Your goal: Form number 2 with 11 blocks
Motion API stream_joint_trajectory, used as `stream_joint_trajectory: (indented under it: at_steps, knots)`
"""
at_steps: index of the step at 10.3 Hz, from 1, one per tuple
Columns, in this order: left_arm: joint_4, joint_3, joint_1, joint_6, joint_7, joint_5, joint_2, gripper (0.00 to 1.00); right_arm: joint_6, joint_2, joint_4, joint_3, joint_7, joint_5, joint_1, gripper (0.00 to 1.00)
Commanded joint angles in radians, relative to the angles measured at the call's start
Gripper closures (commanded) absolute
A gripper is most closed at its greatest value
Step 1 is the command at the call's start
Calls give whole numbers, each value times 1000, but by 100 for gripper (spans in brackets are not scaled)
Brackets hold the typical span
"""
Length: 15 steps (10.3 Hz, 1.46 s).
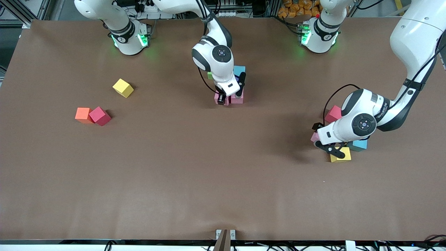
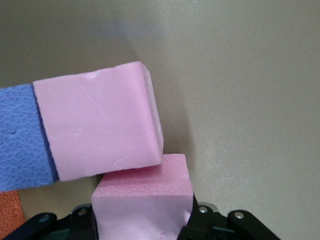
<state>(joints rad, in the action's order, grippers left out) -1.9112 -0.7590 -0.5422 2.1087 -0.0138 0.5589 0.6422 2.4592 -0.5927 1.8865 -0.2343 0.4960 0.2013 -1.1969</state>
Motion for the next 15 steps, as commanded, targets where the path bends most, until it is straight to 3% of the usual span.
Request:
stream_joint_trajectory:
  at_steps: [1,6,8,9,10,13,15]
  knots:
    - [-2,-8,-5,17,-28,13,13,0,-13,-30,-40,-16,-46,-28,-23,100]
    - [-17,-6,-13,82,-28,21,42,0,-13,-38,-36,-14,-85,-51,-52,100]
    - [-15,-6,-7,83,-41,15,48,38,-10,-44,-35,-16,-88,-51,-58,100]
    - [-14,-6,-4,83,-58,13,48,50,-2,-52,-35,-16,-89,-51,-59,58]
    - [-14,-6,1,83,-72,13,50,50,3,-53,-35,-16,-93,-56,-59,1]
    - [-9,-10,2,80,-97,12,37,54,-3,-44,-36,-14,-94,-76,-52,0]
    - [-3,-49,4,76,-187,-14,33,54,-14,-29,-36,-14,-93,-74,-47,0]
